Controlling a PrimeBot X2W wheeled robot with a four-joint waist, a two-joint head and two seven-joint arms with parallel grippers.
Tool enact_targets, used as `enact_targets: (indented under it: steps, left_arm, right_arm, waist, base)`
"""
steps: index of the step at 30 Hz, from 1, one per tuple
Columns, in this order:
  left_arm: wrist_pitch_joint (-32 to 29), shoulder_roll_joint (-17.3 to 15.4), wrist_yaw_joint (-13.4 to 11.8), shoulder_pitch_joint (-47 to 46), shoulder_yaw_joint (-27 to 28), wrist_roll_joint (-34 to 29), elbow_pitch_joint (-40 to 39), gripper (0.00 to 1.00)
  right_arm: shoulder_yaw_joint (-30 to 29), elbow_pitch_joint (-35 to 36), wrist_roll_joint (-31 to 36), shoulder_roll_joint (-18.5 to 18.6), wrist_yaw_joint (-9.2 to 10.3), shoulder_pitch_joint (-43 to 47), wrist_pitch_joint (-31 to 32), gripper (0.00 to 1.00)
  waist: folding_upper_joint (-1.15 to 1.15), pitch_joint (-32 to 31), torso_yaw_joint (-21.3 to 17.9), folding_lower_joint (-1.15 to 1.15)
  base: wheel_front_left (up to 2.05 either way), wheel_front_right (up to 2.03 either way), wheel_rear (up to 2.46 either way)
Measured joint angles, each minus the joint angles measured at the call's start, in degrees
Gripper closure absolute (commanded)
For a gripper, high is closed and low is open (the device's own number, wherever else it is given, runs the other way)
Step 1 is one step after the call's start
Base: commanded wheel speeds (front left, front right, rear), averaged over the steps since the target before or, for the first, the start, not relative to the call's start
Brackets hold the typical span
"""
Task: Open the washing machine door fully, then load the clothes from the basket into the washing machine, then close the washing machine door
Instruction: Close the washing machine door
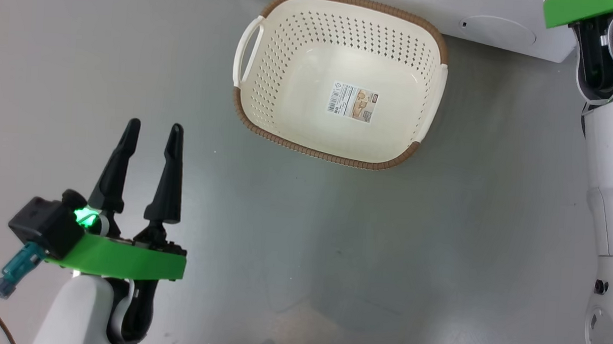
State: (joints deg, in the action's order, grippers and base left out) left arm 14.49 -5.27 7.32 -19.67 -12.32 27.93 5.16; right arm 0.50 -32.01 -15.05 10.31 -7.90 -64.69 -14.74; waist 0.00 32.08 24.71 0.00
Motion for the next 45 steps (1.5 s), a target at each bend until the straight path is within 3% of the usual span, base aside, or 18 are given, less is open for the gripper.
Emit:
enact_targets:
  steps: [8,9,10,12,14,25,45]
  left_arm:
    - [0.0,0.0,0.0,-0.31,0.18,-0.01,0.48,0.0]
    - [0.0,-0.01,0.0,-0.31,0.21,-0.02,0.64,0.0]
    - [0.0,-0.03,0.0,-0.31,0.2,-0.02,0.81,0.0]
    - [0.0,-0.13,0.0,-0.31,0.22,-0.04,1.15,0.0]
    - [0.01,-0.22,0.0,-0.27,0.31,-0.07,1.56,0.0]
    - [0.05,-2.24,0.0,2.36,1.7,-0.71,3.34,0.0]
    - [0.04,-5.8,0.0,9.81,3.85,-0.46,7.65,0.0]
  right_arm:
    - [3.23,0.38,0.45,0.67,0.14,0.48,-0.01,1.0]
    - [4.36,0.56,0.34,0.91,0.31,1.02,-0.01,0.96]
    - [5.38,0.76,0.3,0.99,0.31,1.81,-0.01,0.78]
    - [7.17,1.23,0.08,0.93,0.31,4.02,-0.01,0.55]
    - [8.49,1.79,-0.63,0.91,0.31,6.43,0.0,0.0]
    - [12.52,4.87,-3.48,0.86,0.31,17.98,0.0,0.0]
    - [7.88,8.84,-5.91,-0.69,0.31,38.79,0.01,0.0]
  waist:
    - [0.0,-0.83,-0.73,0.0]
    - [0.0,-1.13,-0.93,0.0]
    - [0.0,-1.46,-1.11,0.0]
    - [0.0,-2.19,-1.5,0.0]
    - [0.0,-3.0,-1.92,0.0]
    - [0.0,-8.59,-4.77,0.0]
    - [0.0,-18.69,-12.95,0.0]
  base:
    - [0.0,0.0,0.0]
    - [0.0,0.0,0.0]
    - [0.0,0.0,0.0]
    - [0.0,0.0,0.0]
    - [0.0,0.0,0.0]
    - [0.0,0.0,0.0]
    - [0.0,0.0,0.0]
